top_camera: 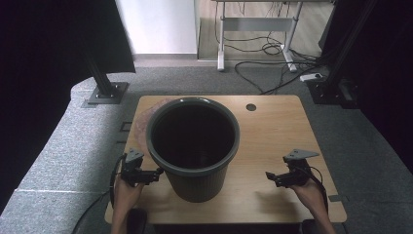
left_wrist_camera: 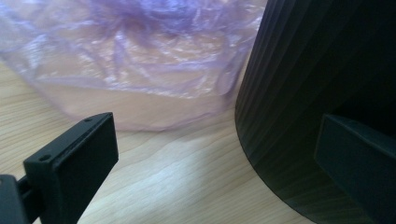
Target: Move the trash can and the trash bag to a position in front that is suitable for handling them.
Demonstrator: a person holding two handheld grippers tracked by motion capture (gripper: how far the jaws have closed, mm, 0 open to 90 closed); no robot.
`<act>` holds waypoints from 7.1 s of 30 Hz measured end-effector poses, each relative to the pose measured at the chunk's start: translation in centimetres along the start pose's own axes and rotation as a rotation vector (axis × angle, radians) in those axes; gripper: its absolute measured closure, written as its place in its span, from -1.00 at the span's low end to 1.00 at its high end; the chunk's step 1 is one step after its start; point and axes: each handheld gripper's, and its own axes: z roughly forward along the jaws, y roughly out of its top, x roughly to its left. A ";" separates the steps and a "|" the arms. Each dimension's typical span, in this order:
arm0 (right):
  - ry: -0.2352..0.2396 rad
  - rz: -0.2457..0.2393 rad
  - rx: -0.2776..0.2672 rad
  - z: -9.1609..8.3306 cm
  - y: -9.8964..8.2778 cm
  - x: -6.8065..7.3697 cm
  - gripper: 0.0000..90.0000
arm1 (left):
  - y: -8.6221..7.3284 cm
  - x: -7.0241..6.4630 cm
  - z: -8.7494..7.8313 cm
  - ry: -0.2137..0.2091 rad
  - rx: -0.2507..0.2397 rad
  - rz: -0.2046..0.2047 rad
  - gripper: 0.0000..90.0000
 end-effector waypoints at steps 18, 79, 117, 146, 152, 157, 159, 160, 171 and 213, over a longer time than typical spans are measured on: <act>0.001 -0.025 -0.046 0.6 2.6 0.5 -1.00 | 3.8 -4.7 4.7 -0.072 0.029 0.110 -1.00; -0.161 0.067 0.085 3.1 -5.4 -5.2 -1.00 | 3.3 2.8 15.1 0.133 0.143 0.004 -1.00; -0.160 0.067 0.086 3.1 -5.4 -5.2 -1.00 | 11.3 -6.2 26.2 -0.040 0.171 0.151 -1.00; -0.161 0.065 0.086 3.1 -5.4 -5.2 -1.00 | 10.9 5.3 22.2 0.201 0.146 -0.026 -1.00; -0.161 0.065 0.086 3.1 -5.4 -5.2 -1.00 | 10.2 3.9 23.8 0.140 0.138 -0.005 -1.00; -0.161 0.067 0.086 3.1 -5.4 -5.2 -1.00 | 10.8 1.7 24.8 0.085 0.140 0.041 -1.00; -0.161 0.065 0.086 3.1 -5.4 -5.2 -1.00 | 11.1 0.5 25.4 0.067 0.142 0.055 -1.00; -0.161 0.065 0.086 3.1 -5.4 -5.2 -1.00 | 11.2 0.2 25.5 0.062 0.143 0.060 -1.00; -0.160 0.065 0.086 3.1 -5.4 -5.2 -1.00 | 12.5 -4.3 27.8 -0.013 0.147 0.128 -1.00; -0.157 0.073 0.009 9.7 8.7 -10.3 -1.00 | 11.7 -0.3 16.8 0.095 0.088 0.150 -1.00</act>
